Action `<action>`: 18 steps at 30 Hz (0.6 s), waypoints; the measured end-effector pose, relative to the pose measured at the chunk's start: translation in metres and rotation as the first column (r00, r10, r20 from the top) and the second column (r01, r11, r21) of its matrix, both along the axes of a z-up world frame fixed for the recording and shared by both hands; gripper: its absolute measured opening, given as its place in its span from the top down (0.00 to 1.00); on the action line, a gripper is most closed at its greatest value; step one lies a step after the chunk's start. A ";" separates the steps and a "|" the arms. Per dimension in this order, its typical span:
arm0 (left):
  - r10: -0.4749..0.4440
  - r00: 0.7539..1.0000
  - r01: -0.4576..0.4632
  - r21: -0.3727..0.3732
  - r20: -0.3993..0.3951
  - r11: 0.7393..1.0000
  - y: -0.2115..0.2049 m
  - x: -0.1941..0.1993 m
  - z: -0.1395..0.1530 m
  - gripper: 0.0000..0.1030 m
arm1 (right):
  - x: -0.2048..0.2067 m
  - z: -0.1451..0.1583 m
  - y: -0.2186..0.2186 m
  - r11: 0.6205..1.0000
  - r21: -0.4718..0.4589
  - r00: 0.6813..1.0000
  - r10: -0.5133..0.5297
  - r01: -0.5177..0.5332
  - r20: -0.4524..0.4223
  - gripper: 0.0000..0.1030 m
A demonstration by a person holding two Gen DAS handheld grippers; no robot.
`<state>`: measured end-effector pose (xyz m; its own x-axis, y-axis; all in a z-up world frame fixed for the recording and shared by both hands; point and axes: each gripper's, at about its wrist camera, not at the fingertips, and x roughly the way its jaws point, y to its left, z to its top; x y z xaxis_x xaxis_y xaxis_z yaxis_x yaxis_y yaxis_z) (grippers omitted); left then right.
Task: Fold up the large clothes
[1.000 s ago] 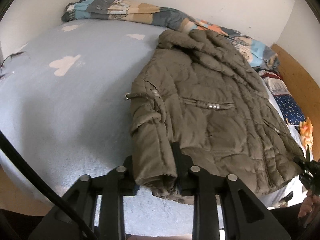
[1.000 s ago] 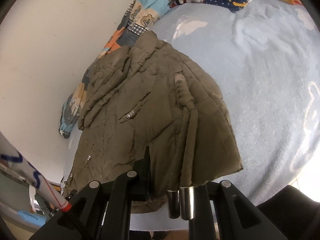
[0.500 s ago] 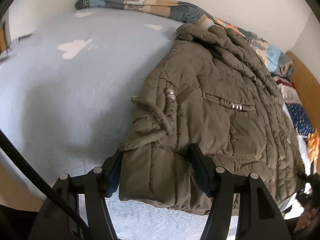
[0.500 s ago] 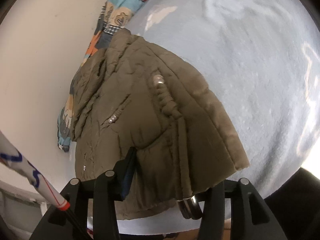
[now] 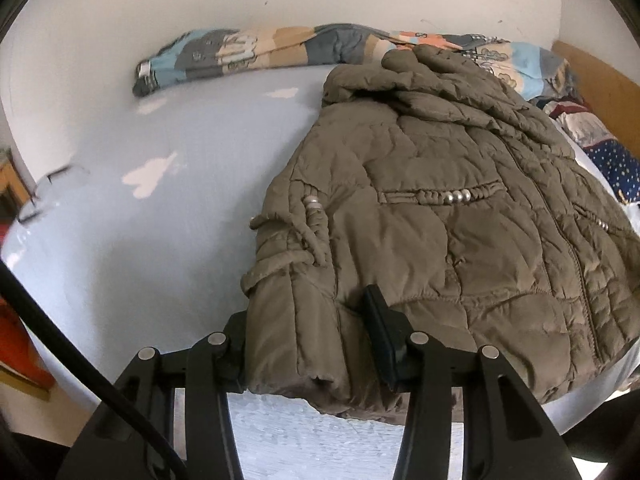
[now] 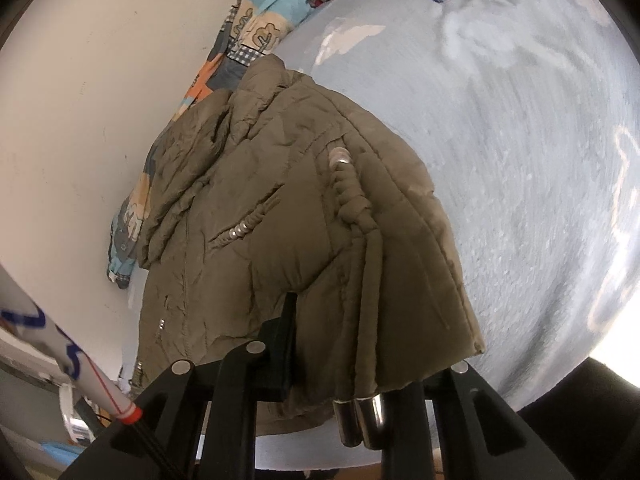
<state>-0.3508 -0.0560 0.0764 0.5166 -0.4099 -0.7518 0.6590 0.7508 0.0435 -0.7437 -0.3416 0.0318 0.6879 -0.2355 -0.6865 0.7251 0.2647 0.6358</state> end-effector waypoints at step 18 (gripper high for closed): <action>-0.026 0.990 0.021 0.038 0.139 0.999 -0.005 -0.016 0.014 0.56 | 0.004 0.010 0.004 0.998 -0.062 1.000 0.016 -0.017 -0.017 0.82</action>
<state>-0.3669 -0.0605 0.0902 0.6076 -0.3970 -0.6879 0.6623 0.7313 0.1629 -0.7394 -0.3373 0.0420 0.6807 -0.2662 -0.6825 0.7306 0.3153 0.6057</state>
